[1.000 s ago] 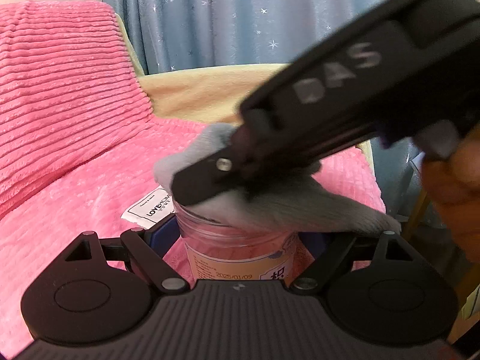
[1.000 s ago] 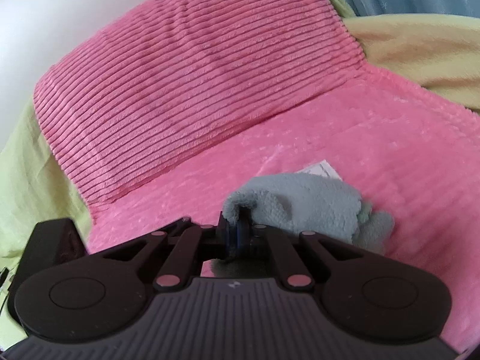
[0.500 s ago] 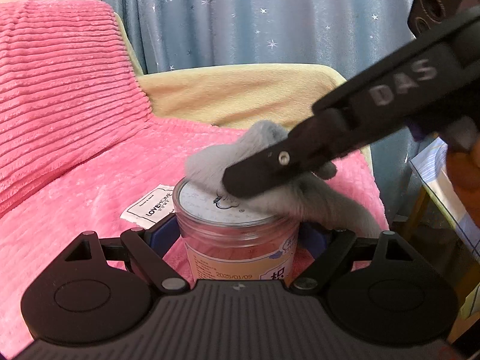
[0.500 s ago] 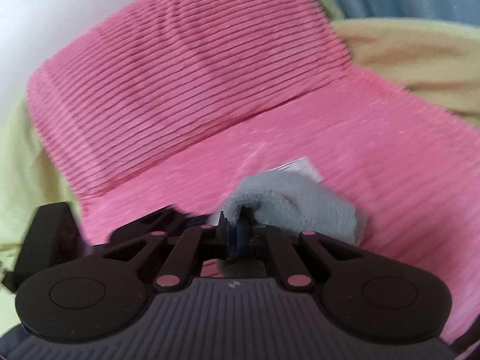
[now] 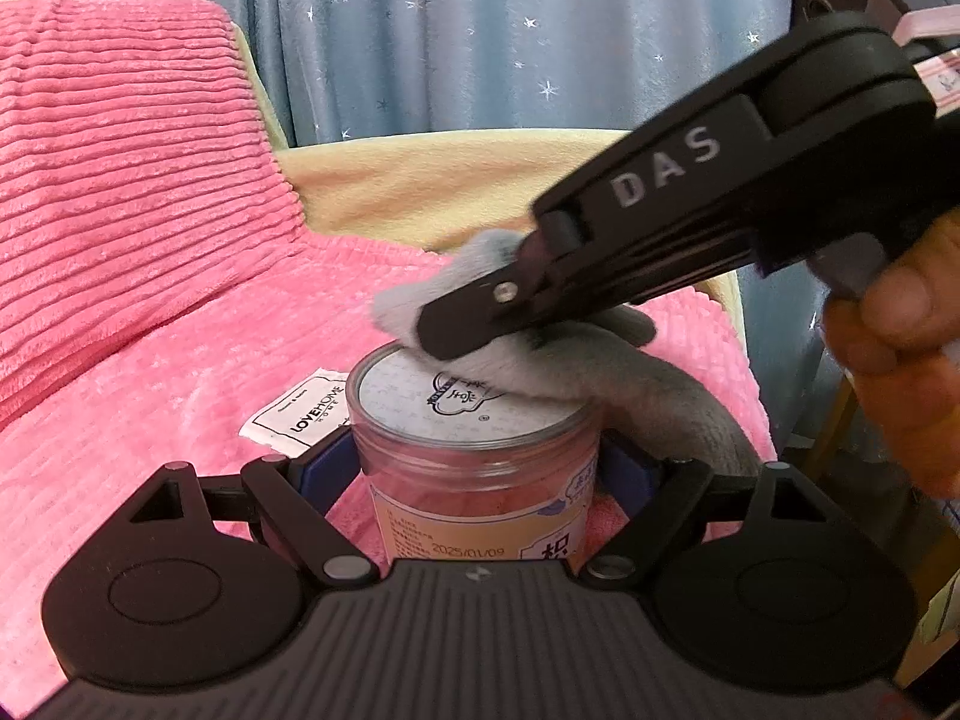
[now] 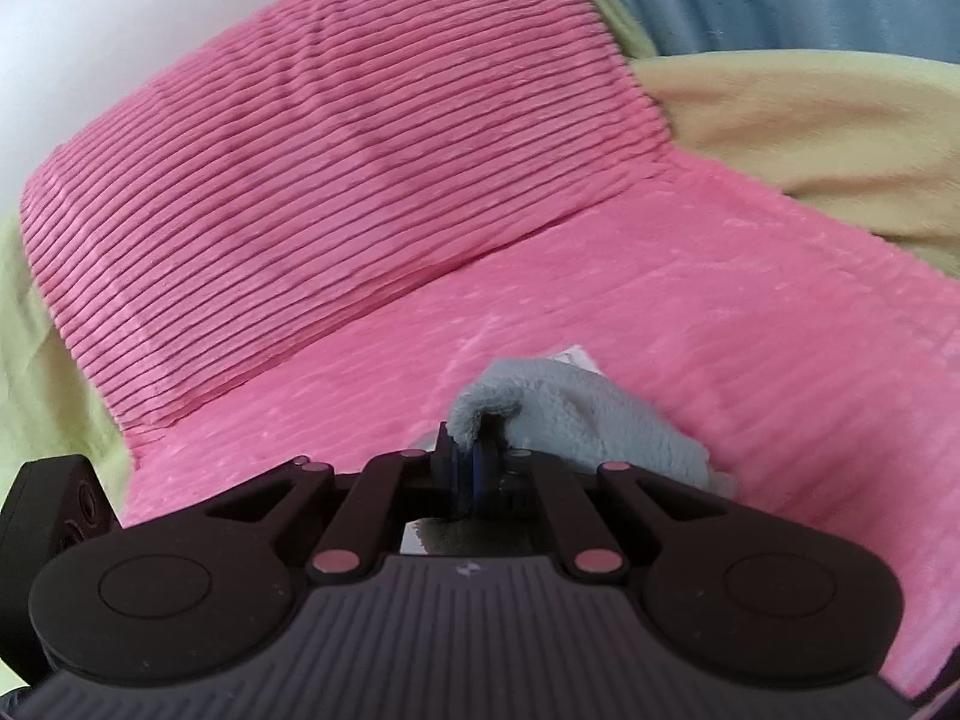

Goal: Clean container
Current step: 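Keep rubbing the cloth over the lid edge with the right tool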

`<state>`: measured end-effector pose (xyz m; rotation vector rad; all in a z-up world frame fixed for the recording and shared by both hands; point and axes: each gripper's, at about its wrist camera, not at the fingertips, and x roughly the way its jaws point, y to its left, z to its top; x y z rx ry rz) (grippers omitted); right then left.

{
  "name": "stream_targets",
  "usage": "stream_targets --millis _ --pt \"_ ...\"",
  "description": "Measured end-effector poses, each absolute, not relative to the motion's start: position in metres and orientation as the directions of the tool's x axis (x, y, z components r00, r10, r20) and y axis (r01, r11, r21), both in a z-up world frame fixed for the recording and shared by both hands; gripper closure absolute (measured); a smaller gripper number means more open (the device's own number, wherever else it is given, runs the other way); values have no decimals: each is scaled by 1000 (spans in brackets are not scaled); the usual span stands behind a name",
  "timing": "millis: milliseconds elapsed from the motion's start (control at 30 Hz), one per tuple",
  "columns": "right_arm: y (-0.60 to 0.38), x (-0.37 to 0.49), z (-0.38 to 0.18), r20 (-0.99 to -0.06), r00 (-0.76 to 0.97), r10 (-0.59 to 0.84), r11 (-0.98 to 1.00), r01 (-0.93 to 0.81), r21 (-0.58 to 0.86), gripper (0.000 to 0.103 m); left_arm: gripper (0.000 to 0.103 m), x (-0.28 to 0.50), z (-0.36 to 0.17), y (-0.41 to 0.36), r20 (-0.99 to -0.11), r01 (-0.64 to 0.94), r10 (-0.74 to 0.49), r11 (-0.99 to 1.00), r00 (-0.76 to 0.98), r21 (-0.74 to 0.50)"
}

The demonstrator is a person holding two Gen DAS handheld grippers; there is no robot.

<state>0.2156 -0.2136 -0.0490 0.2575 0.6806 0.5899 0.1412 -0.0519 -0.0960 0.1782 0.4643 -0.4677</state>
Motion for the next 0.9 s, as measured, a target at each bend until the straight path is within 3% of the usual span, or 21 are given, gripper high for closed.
stream_targets --millis 333,700,900 --pt "-199 206 -48 -512 541 667 745 -494 448 101 18 141 -96 -52 -471 468 -391 882 791 54" --pt "-212 220 -49 -526 631 571 821 -426 380 101 18 142 -96 -53 -470 467 -390 882 792 55" --pt "-213 209 -44 -549 570 612 791 -448 417 101 18 142 -96 -52 -471 468 -391 882 791 53"
